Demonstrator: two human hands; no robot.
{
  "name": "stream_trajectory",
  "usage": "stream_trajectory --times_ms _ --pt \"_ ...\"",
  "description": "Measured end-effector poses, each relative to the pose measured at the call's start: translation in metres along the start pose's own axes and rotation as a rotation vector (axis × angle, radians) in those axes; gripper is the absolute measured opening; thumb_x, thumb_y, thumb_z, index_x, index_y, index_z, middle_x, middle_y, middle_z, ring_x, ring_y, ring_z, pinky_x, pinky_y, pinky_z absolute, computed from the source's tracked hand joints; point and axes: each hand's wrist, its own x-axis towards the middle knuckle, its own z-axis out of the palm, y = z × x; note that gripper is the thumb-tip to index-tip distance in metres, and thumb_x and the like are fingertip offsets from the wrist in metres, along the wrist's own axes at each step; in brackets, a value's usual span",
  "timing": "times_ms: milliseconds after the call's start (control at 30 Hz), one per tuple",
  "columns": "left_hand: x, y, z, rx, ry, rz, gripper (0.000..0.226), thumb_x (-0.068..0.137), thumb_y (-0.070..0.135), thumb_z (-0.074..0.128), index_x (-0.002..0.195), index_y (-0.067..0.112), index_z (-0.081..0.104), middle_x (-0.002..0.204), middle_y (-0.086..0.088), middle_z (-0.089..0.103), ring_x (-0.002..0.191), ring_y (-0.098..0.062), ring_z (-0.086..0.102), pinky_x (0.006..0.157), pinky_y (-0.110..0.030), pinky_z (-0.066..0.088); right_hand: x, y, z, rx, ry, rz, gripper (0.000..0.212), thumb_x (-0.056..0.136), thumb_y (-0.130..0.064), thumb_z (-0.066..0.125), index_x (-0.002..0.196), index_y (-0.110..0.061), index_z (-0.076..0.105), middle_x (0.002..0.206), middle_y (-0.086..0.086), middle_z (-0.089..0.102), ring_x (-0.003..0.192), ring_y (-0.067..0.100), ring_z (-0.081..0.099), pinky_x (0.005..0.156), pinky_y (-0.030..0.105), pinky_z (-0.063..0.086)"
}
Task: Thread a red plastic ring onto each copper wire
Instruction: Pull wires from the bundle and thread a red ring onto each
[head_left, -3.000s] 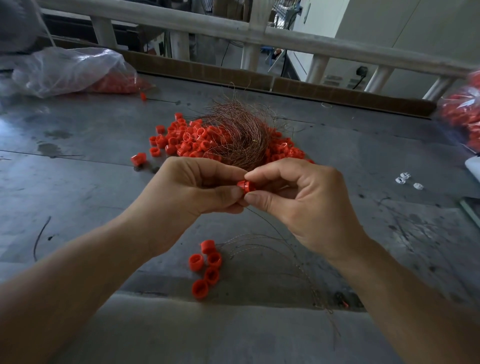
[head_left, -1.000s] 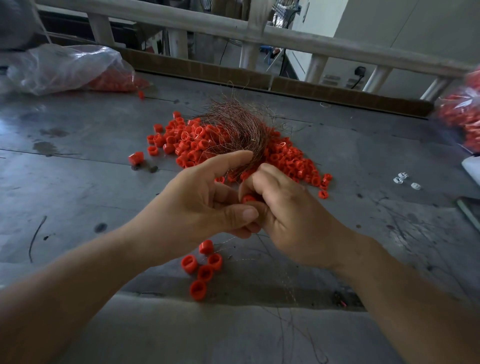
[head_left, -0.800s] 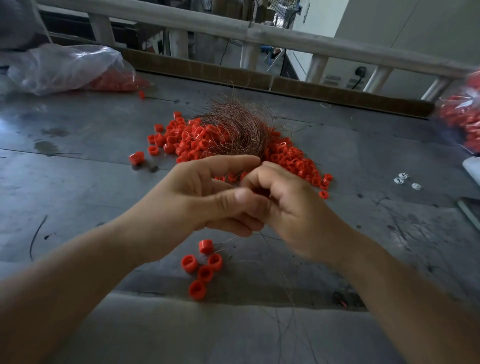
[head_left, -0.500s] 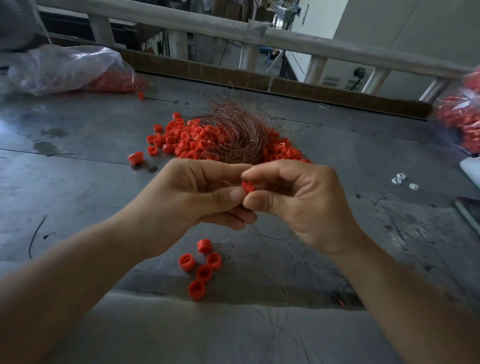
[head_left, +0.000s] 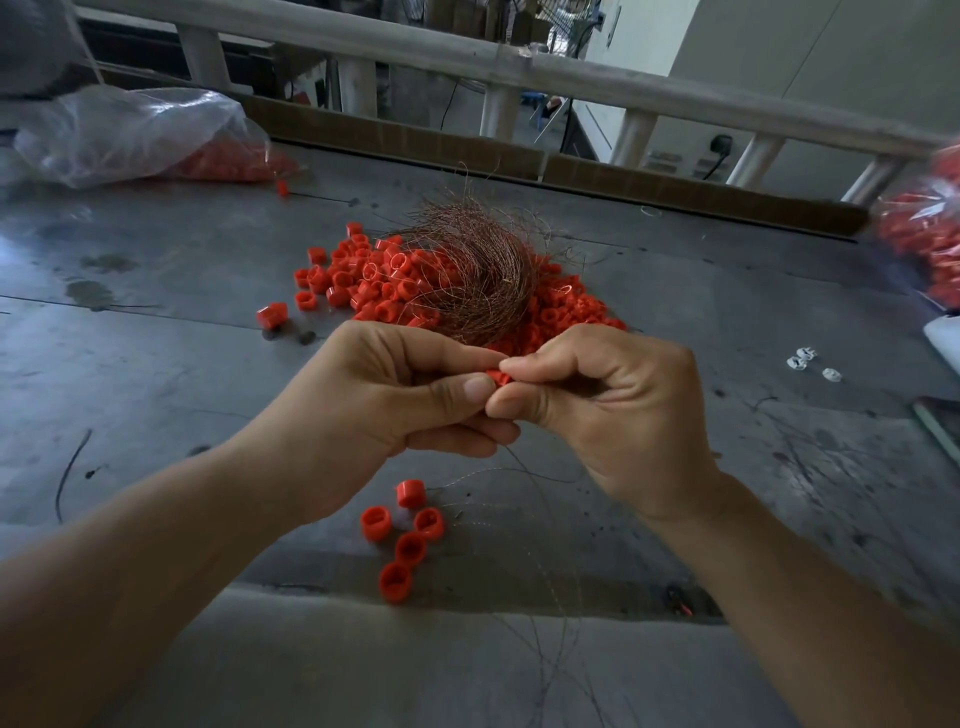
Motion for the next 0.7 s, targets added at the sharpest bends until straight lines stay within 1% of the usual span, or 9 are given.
stream_trajectory --times_ms 67,133,200,267,367,433,500,600,700 --pt "0.000 0.001 -0.002 -0.014 -0.021 -0.019 0.026 0.053 0.021 0.068 0.077 0.018 0.076 0.068 -0.011 0.071 0.063 -0.018 0.070 0.053 -0.019 0.054 0.000 -0.002 -0.002 0.099 -0.047 0.087 0.023 0.063 -0.018 0.074 0.084 -0.019 0.066 0.074 -0.011 0.064 0.068 0.005 0.065 0.063 0.018 0.052" --pt "0.000 0.002 -0.005 -0.025 -0.063 -0.032 0.026 0.055 0.020 0.071 0.080 0.018 0.076 0.070 -0.011 0.072 0.064 -0.019 0.070 0.053 -0.020 0.054 0.002 -0.004 -0.005 0.114 -0.119 0.142 0.027 0.064 -0.021 0.073 0.089 -0.026 0.065 0.072 -0.011 0.062 0.070 0.007 0.063 0.067 0.021 0.053" --pt "0.000 0.002 -0.006 -0.015 -0.082 -0.051 0.027 0.060 0.018 0.076 0.087 0.018 0.074 0.073 -0.013 0.072 0.064 -0.020 0.070 0.053 -0.021 0.054 0.005 -0.003 -0.008 0.050 -0.233 0.144 0.032 0.067 -0.020 0.071 0.098 -0.023 0.065 0.077 -0.008 0.061 0.075 0.004 0.059 0.070 0.020 0.050" --pt "0.000 0.001 -0.007 -0.007 -0.088 -0.075 0.037 0.061 0.016 0.074 0.097 0.018 0.069 0.073 -0.015 0.071 0.064 -0.022 0.070 0.053 -0.022 0.054 0.007 -0.003 -0.010 0.011 -0.332 0.143 0.025 0.069 -0.019 0.069 0.093 -0.023 0.065 0.079 -0.007 0.060 0.078 0.002 0.056 0.071 0.019 0.048" --pt "-0.001 -0.001 -0.008 -0.045 -0.135 -0.085 0.053 0.060 0.022 0.074 0.110 0.020 0.059 0.074 -0.016 0.070 0.066 -0.025 0.070 0.056 -0.024 0.055 0.007 -0.006 -0.013 -0.012 -0.377 0.126 0.015 0.072 -0.022 0.067 0.085 -0.028 0.061 0.078 -0.010 0.056 0.077 0.000 0.054 0.070 0.017 0.045" --pt "-0.003 0.000 -0.007 -0.028 -0.167 -0.054 0.062 0.061 0.030 0.078 0.118 0.024 0.054 0.079 -0.016 0.071 0.072 -0.027 0.070 0.060 -0.026 0.056 0.005 -0.007 -0.013 -0.055 -0.376 0.076 0.012 0.075 -0.026 0.068 0.085 -0.024 0.061 0.078 -0.011 0.054 0.076 -0.001 0.052 0.070 0.013 0.042" --pt "-0.005 -0.002 -0.004 0.115 -0.153 0.013 0.073 0.058 0.038 0.081 0.124 0.033 0.049 0.081 -0.015 0.071 0.074 -0.028 0.070 0.063 -0.029 0.057 0.004 -0.009 -0.012 -0.130 -0.378 0.027 0.014 0.080 -0.028 0.065 0.082 -0.014 0.064 0.078 -0.011 0.051 0.074 -0.002 0.050 0.070 0.012 0.041" --pt "-0.005 -0.007 0.001 0.281 -0.081 0.078 0.075 0.055 0.037 0.081 0.120 0.046 0.047 0.080 -0.014 0.070 0.071 -0.028 0.070 0.067 -0.039 0.059 0.001 -0.007 -0.009 -0.227 -0.392 -0.022 0.012 0.081 -0.015 0.061 0.080 -0.003 0.063 0.080 -0.008 0.048 0.073 -0.001 0.048 0.070 0.012 0.041" --pt "-0.007 -0.007 0.003 0.251 -0.095 0.115 0.076 0.057 0.035 0.081 0.124 0.047 0.045 0.079 -0.016 0.069 0.070 -0.031 0.069 0.066 -0.040 0.058 0.001 -0.008 -0.008 -0.252 -0.386 -0.054 0.011 0.081 -0.012 0.060 0.080 -0.001 0.063 0.081 -0.005 0.049 0.073 0.004 0.048 0.068 0.014 0.042"
